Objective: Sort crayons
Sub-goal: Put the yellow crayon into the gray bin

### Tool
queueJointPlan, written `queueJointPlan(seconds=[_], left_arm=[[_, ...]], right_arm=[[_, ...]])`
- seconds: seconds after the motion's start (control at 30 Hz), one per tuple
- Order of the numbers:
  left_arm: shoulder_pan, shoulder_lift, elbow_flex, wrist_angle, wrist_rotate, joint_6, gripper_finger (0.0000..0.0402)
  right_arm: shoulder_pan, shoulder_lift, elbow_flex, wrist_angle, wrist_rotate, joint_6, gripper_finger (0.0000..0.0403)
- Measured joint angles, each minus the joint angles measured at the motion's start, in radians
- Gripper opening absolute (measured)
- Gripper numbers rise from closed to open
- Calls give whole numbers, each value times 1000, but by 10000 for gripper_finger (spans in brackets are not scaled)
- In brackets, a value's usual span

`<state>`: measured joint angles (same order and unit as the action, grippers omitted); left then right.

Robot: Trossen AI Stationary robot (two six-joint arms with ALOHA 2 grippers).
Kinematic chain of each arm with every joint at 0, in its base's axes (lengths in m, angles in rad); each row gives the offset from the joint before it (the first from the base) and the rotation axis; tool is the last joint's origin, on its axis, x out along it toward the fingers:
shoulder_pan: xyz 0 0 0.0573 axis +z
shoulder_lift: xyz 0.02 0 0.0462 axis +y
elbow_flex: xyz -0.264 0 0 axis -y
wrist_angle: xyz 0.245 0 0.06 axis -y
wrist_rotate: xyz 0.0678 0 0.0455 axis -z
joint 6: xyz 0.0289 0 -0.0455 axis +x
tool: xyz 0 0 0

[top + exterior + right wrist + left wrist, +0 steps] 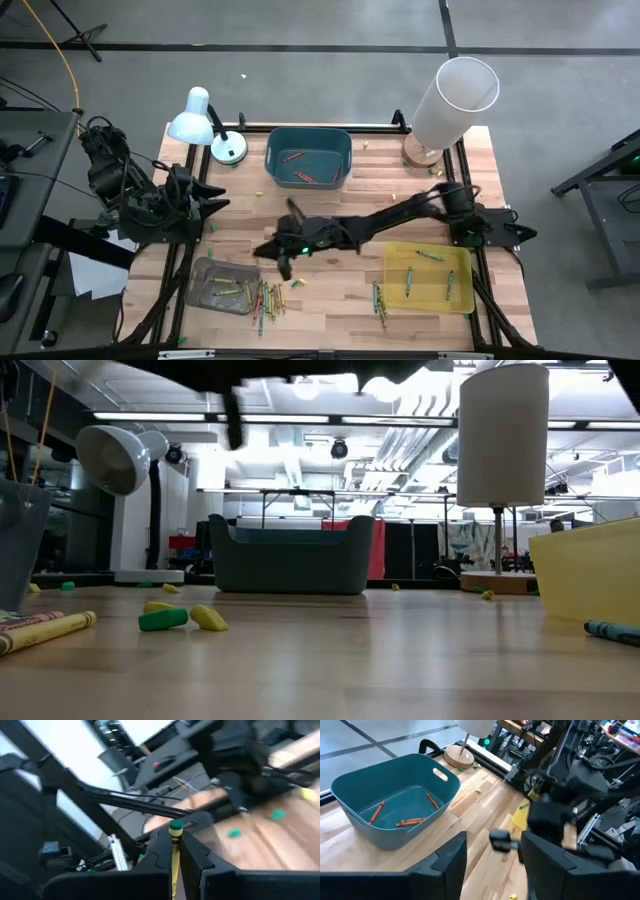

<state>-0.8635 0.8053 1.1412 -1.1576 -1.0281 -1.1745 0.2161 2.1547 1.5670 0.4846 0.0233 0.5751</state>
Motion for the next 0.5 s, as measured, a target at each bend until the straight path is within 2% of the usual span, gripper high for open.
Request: queueJointPlan(seconds=[0.17,0.33,0.5], left_arm=[[0,-1,0,2,0,-2,172],[0,-1,0,4,1,-3,172],[0,-1,0,4,2,-1,172]], right_arm=[[22,157,252,-44,-29,-95,1],[22,276,459,-205,-70,-103,5],[19,315,567,-363,-82,-74,54]])
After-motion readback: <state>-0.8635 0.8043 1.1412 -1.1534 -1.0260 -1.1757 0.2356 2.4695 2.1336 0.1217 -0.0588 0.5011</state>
